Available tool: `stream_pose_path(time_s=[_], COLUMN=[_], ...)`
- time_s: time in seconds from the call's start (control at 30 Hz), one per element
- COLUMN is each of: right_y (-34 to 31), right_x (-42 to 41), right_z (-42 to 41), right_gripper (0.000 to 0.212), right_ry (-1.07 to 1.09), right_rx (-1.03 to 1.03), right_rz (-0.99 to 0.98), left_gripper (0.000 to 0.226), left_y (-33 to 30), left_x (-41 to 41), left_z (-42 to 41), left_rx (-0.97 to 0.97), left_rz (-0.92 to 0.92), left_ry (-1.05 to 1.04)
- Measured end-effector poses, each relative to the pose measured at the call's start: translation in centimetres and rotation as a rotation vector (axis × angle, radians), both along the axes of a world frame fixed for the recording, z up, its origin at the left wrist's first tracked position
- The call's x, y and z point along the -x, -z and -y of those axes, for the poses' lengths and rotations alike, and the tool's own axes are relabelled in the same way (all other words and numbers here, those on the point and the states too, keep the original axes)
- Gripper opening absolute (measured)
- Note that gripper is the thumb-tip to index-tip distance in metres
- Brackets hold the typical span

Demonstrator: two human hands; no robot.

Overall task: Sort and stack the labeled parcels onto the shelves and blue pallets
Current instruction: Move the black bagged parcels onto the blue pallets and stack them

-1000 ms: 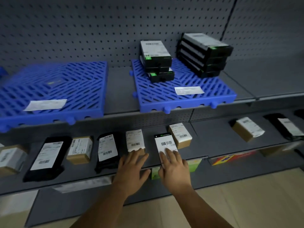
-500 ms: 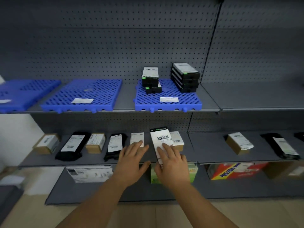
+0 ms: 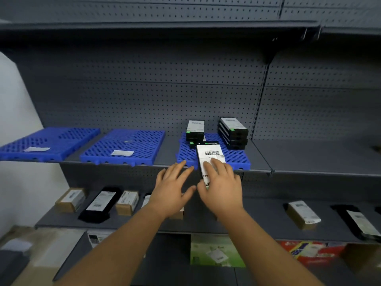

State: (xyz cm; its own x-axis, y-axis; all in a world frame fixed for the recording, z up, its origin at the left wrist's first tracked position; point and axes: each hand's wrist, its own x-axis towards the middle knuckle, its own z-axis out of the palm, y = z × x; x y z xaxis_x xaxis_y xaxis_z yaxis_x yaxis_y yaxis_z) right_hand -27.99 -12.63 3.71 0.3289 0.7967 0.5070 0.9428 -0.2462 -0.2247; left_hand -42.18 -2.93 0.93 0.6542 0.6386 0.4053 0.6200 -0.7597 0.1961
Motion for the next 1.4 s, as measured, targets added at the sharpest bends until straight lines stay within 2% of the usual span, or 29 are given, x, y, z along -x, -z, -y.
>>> stream_pose_path(time_s=[0.33, 0.6, 0.77, 0.9, 1.17, 1.4], right_y=[-5.3, -8.1, -7.8, -7.0, -5.0, -2.8], right_x=[-2.8, -6.6, -8.0, -8.7, -10.4, -12.3], right_z=[-13.6, -25.5, -29.1, -29.0, -23.1, -15.0], right_gripper=[0.049, 0.042, 0.051, 0.060, 0.055, 0.062], right_ry=[0.094, 0.182, 0.192, 0.147, -0.032, -0.130], right_rx=[0.033, 0.107, 0.142, 0.079, -0.108, -0.068], right_rz=[0.019, 0.001, -0.043, -0.035, 0.100, 0.088], left_gripper=[0.073, 0.074, 0.081, 0.090, 0.076, 0.067], left_y=[-3.1, -2.8, -2.6, -2.4, -1.9, -1.7], left_x=[-1.4, -1.9, -3.2, -4.5, -6.4, -8.7], left_z=[-9.9, -18.6, -21.7, -23.1, -20.6, -14.0], left_rx=[-0.022, 0.005, 0.010, -0.013, -0.047, -0.063], left_rz=[-0.016, -0.106, -0.091, -0.046, -0.015, 0.015], left_ry=[-0.012, -0.019, 0.012, 0.045, 0.040, 0.011])
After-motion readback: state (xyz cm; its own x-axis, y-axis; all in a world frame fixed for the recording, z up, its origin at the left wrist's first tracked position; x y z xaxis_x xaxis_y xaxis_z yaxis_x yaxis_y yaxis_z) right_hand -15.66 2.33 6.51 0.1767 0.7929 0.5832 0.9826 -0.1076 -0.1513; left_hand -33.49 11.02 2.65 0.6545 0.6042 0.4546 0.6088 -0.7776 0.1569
